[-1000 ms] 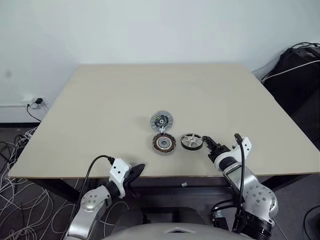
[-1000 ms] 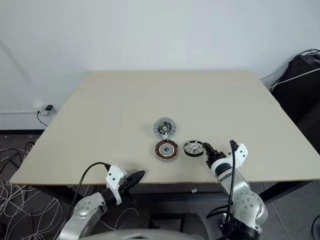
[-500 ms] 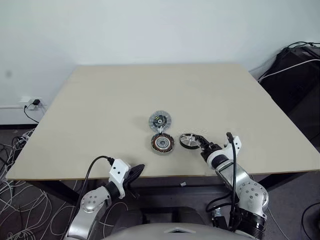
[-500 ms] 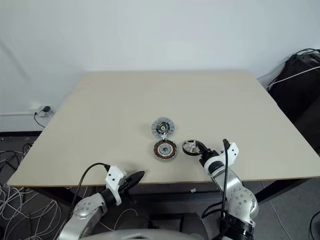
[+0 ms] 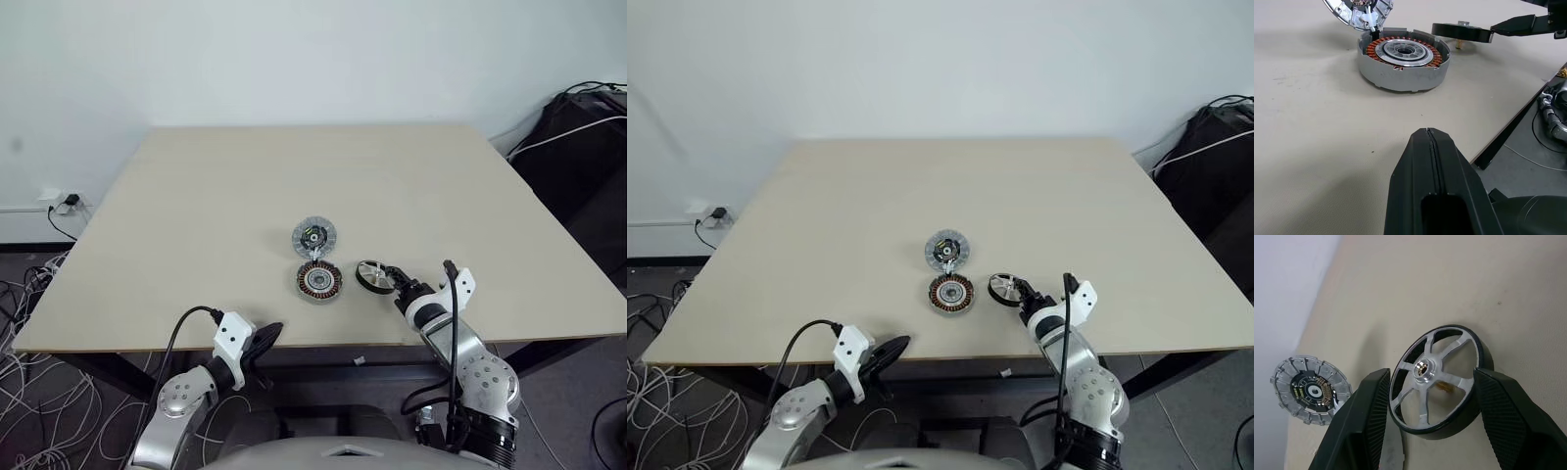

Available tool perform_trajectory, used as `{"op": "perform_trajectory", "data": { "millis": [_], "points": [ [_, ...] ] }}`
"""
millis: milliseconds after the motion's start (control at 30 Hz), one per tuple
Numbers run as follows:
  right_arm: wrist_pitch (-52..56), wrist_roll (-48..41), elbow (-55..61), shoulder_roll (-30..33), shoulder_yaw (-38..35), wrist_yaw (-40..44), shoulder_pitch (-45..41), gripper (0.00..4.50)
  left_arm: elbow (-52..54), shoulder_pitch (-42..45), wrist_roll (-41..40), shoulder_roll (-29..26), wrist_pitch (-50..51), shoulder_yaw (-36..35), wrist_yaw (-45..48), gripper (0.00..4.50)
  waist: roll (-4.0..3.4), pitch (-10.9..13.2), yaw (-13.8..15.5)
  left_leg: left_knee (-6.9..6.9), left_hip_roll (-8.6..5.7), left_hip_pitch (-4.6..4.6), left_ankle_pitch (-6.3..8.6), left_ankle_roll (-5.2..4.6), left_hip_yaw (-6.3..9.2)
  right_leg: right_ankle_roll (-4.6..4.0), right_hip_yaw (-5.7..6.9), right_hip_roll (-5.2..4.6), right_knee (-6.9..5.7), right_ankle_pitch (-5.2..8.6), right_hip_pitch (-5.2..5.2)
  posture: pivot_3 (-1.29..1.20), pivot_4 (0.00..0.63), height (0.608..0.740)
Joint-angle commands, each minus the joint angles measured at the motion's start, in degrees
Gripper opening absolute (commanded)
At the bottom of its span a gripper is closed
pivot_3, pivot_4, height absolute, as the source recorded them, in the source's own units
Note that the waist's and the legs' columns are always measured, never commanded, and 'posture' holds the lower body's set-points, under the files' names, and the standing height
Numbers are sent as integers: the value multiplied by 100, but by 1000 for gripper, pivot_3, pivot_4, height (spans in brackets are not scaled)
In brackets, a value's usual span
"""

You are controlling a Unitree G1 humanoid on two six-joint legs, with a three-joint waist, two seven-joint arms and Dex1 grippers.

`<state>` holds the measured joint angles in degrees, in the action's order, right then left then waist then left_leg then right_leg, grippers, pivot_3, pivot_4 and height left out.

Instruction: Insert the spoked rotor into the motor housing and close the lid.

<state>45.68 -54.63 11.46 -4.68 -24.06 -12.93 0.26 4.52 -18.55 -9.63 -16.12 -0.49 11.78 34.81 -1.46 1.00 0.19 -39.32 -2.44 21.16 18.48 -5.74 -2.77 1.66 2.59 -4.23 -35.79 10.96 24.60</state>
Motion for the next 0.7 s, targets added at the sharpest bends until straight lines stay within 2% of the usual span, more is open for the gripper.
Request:
{"op": "perform_trajectory", "data": {
  "millis": [33, 333, 700],
  "points": [
    [-91, 4, 74, -10, 78, -3, -61, 2898, 205, 53, -20, -16, -74, -35, -13, 0, 0, 0, 0, 0, 0, 0, 0, 0, 0, 0, 0, 0, 0, 0, 0, 0, 0, 740],
    [-425, 358, -16, 8, 6, -179, -89, 2898, 218, 30, -17, -21, -83, -40, -27, 0, 0, 0, 0, 0, 0, 0, 1, 2, 0, 0, 0, 0, 0, 0, 0, 0, 0, 740],
    [-53, 43, -41, -115, 74, -223, -14, 2898, 223, 31, -1, -16, -93, -23, -50, 0, -1, 1, 1, 0, 0, 0, 1, 2, 0, 0, 0, -1, 0, 0, 0, 0, 0, 740]
  ]
}}
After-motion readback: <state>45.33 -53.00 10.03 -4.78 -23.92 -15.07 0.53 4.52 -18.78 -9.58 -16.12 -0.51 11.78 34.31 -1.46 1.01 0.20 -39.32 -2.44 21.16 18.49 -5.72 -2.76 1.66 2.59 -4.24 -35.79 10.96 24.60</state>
